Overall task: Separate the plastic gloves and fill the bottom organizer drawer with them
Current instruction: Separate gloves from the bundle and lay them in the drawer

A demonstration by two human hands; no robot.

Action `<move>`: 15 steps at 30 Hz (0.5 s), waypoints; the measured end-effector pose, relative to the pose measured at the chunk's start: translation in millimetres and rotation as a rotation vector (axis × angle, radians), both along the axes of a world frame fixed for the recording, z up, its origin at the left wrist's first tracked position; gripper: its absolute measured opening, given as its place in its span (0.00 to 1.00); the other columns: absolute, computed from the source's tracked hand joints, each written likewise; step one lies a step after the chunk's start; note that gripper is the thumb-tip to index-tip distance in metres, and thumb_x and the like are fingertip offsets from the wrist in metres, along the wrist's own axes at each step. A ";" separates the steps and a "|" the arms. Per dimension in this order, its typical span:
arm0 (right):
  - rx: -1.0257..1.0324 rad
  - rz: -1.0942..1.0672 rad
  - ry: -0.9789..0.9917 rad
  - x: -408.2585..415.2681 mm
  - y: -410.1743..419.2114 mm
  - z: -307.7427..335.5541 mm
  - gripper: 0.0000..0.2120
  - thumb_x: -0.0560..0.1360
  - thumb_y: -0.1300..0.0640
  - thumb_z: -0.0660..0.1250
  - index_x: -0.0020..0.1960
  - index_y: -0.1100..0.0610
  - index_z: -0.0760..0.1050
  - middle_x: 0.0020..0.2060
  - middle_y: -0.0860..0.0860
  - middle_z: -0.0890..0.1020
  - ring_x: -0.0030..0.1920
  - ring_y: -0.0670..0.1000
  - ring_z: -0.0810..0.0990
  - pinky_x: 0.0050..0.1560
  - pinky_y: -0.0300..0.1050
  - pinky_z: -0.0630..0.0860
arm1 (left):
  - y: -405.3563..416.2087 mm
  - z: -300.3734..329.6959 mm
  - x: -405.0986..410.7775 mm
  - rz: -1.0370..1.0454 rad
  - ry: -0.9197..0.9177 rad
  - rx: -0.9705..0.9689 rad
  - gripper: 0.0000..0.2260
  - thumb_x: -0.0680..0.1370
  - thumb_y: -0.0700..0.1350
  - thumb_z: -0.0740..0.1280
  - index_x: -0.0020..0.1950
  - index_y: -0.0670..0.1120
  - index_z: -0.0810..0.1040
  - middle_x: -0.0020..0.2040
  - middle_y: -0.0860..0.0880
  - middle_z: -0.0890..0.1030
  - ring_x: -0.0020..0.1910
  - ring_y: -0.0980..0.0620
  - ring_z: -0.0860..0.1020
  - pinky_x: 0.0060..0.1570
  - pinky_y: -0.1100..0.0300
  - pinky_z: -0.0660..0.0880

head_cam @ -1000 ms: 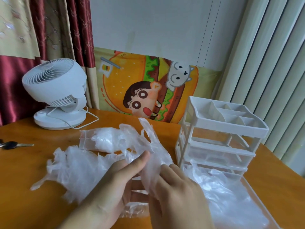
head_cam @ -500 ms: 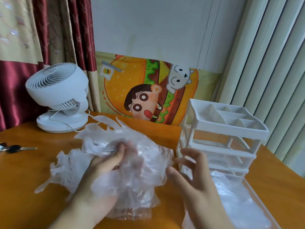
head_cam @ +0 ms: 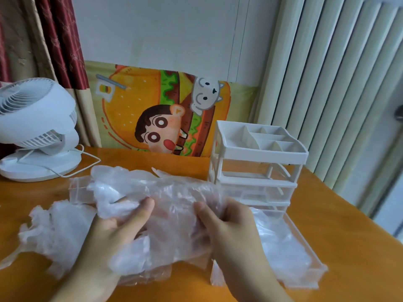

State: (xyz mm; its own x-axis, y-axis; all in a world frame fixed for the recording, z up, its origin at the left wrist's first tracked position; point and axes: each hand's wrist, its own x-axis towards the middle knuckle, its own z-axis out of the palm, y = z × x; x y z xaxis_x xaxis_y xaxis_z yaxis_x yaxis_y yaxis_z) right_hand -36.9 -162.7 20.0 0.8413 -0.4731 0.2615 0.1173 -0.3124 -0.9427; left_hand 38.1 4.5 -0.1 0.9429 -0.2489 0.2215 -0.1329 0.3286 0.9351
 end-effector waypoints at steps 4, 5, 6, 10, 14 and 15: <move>-0.036 0.081 -0.139 -11.3 -31.3 30.0 0.11 0.80 0.57 0.73 0.39 0.53 0.85 0.34 0.51 0.87 0.37 0.53 0.87 0.38 0.44 0.81 | -1.9 -2.5 -1.6 -0.044 0.037 -0.084 0.09 0.75 0.45 0.71 0.52 0.44 0.88 0.51 0.40 0.87 0.50 0.43 0.87 0.49 0.50 0.85; -0.002 0.084 -0.158 -11.4 -47.8 34.4 0.10 0.80 0.58 0.73 0.40 0.54 0.85 0.35 0.54 0.87 0.37 0.56 0.87 0.39 0.45 0.82 | -2.3 -4.1 -3.0 -0.074 0.052 -0.096 0.10 0.74 0.45 0.71 0.49 0.42 0.88 0.48 0.39 0.86 0.43 0.43 0.86 0.38 0.51 0.85; 0.063 0.079 -0.167 -9.6 -68.5 37.9 0.08 0.79 0.59 0.74 0.42 0.57 0.85 0.36 0.57 0.87 0.36 0.58 0.86 0.39 0.47 0.82 | -1.6 -4.0 -5.2 -0.112 0.044 -0.090 0.11 0.73 0.48 0.73 0.49 0.42 0.87 0.44 0.37 0.84 0.36 0.42 0.84 0.29 0.51 0.81; 0.233 0.006 -0.065 -12.6 -151.9 28.7 0.15 0.75 0.59 0.77 0.49 0.72 0.81 0.38 0.69 0.80 0.38 0.60 0.79 0.40 0.51 0.75 | -2.4 -1.5 -5.5 -0.174 0.038 0.008 0.31 0.61 0.59 0.84 0.54 0.39 0.84 0.38 0.33 0.78 0.28 0.40 0.75 0.24 0.53 0.71; -0.097 -0.075 0.176 -30.5 -187.5 -2.5 0.10 0.79 0.61 0.74 0.41 0.65 0.82 0.28 0.54 0.80 0.29 0.53 0.76 0.31 0.46 0.72 | -7.5 -10.2 -4.3 -0.195 0.078 0.080 0.10 0.74 0.45 0.69 0.50 0.40 0.84 0.36 0.33 0.75 0.28 0.40 0.71 0.25 0.54 0.67; -0.183 -0.063 0.218 -33.8 -188.2 -9.1 0.10 0.80 0.61 0.73 0.42 0.64 0.82 0.28 0.51 0.81 0.29 0.50 0.77 0.31 0.44 0.72 | -9.0 -12.8 -4.2 -0.195 0.067 0.137 0.09 0.75 0.44 0.67 0.49 0.42 0.85 0.36 0.33 0.75 0.28 0.40 0.71 0.26 0.54 0.67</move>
State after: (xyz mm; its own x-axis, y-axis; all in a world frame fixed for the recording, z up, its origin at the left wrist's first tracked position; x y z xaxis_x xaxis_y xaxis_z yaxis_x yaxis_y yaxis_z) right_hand -70.7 -351.0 10.9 0.8574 -0.4879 0.1634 -0.1072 -0.4800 -0.8707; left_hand 33.9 -4.5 -12.9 0.8854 -0.4512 0.1116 -0.0156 0.2112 0.9773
